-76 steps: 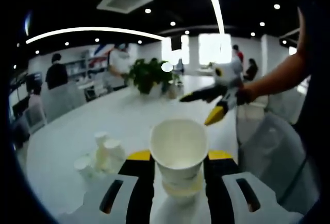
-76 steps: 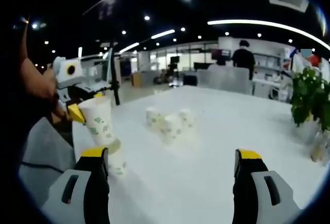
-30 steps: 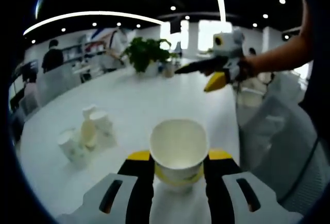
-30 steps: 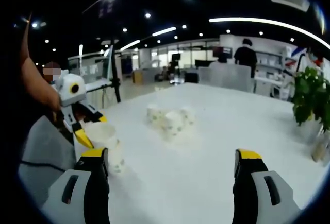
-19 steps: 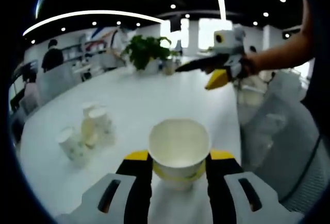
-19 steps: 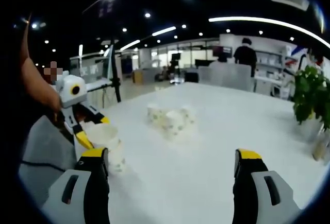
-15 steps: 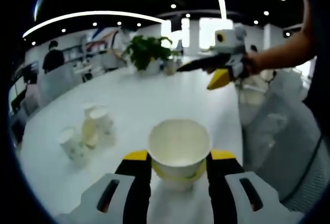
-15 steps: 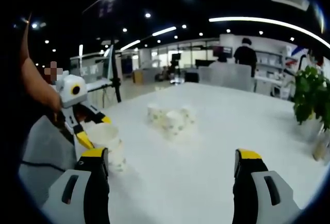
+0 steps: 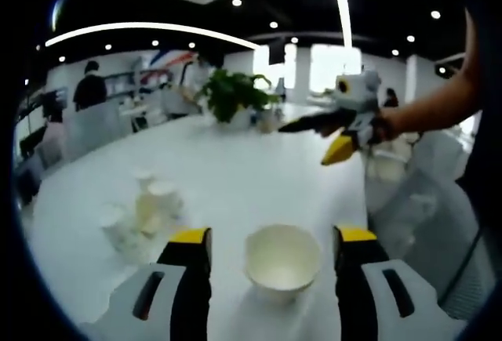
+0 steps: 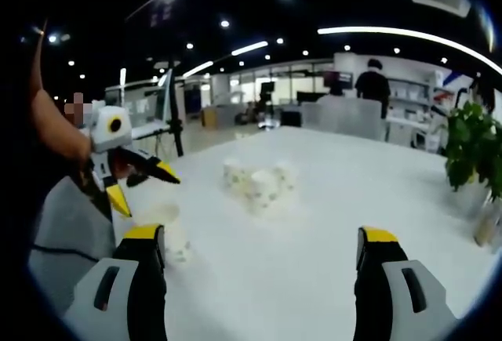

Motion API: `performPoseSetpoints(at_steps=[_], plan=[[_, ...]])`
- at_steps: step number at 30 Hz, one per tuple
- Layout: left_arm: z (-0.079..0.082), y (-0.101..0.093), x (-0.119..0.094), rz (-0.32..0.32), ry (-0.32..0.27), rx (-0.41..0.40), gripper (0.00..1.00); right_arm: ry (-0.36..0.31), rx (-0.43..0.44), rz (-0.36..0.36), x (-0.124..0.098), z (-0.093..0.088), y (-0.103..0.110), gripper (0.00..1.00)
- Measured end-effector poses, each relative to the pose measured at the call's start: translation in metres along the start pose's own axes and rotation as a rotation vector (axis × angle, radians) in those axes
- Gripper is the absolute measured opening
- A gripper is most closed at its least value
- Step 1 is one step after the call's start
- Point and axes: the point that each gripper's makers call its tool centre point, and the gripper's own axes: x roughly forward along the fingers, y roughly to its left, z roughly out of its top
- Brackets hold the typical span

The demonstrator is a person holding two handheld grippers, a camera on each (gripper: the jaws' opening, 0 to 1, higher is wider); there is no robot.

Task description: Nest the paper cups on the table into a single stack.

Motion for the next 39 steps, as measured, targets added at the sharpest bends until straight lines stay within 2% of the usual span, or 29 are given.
performPoseSetpoints(at_steps=[5, 12, 20, 24, 30, 39], plan=[[0.018, 0.017, -0.012, 0.033, -0.041, 0.001, 0.69, -0.011, -0.005, -0.005, 0.001, 0.007, -0.004, 1.00], [0.028, 0.052, -0.033, 0.138, -0.068, -0.027, 0.77, -0.018, -0.035, 0.006, 0.002, 0.014, -0.004, 1.00], [0.019, 0.086, -0.066, 0.251, -0.063, -0.058, 0.84, -0.014, -0.049, 0.016, 0.005, 0.016, -0.007, 1.00], [0.010, 0.095, -0.079, 0.285, -0.044, -0.075, 0.86, -0.007, -0.051, 0.017, 0.007, 0.015, -0.009, 1.00], [-0.005, 0.100, -0.090, 0.316, -0.020, -0.112, 0.98, -0.028, -0.031, 0.024, 0.008, 0.016, -0.009, 1.00], [-0.021, 0.103, -0.101, 0.343, -0.002, -0.123, 0.98, -0.011, -0.047, 0.003, 0.007, 0.011, -0.018, 1.00]])
